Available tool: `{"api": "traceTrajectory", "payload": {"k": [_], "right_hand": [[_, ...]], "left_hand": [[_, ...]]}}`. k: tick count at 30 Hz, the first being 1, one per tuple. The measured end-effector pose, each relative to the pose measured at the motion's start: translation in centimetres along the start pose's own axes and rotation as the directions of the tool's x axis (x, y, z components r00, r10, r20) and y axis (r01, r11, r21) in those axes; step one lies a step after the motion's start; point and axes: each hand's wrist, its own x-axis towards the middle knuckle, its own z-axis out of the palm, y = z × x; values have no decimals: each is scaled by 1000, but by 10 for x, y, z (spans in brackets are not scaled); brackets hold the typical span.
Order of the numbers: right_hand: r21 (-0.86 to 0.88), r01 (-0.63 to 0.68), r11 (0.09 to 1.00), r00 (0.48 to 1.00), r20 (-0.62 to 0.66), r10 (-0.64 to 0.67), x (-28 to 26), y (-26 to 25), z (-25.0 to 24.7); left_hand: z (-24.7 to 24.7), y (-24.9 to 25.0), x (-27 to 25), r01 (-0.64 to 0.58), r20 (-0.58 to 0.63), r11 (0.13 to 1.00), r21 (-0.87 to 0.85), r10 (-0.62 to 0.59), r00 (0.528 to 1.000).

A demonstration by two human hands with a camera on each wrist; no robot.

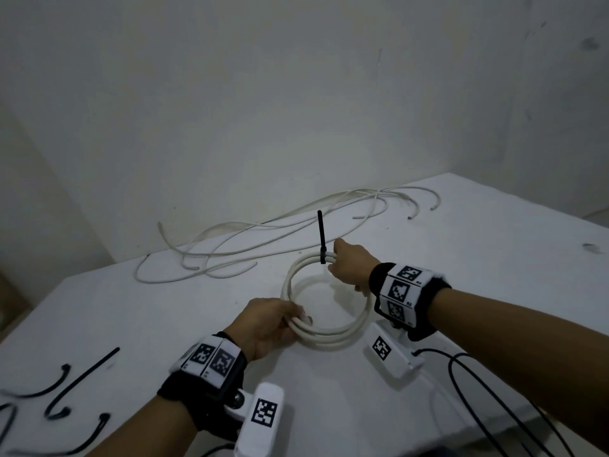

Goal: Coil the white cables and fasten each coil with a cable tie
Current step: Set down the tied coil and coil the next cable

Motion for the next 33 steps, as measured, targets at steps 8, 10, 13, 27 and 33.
{"api": "traceTrajectory", "payload": {"k": [8,10,13,27,33], "right_hand": [[-13,-85,996,992,92,86,2,9,11],[-7,-81,997,992,98,81,2,8,11],[28,-87,996,991,105,84,3,8,15],[-5,-76,997,996,39,77,11,11,22],[-106,-19,994,997,73,27,9,11,13]], "left_hand": [[-6,-3,8,-144,-164,908,392,223,961],[-5,-2,8,-129,-130,909,397,195,972],[-7,-1,6,-96,-74,944,316,125,989],[3,3,3,-91,49,989,-115,98,994],[-10,-4,10,-165,-57,863,477,218,974]]}}
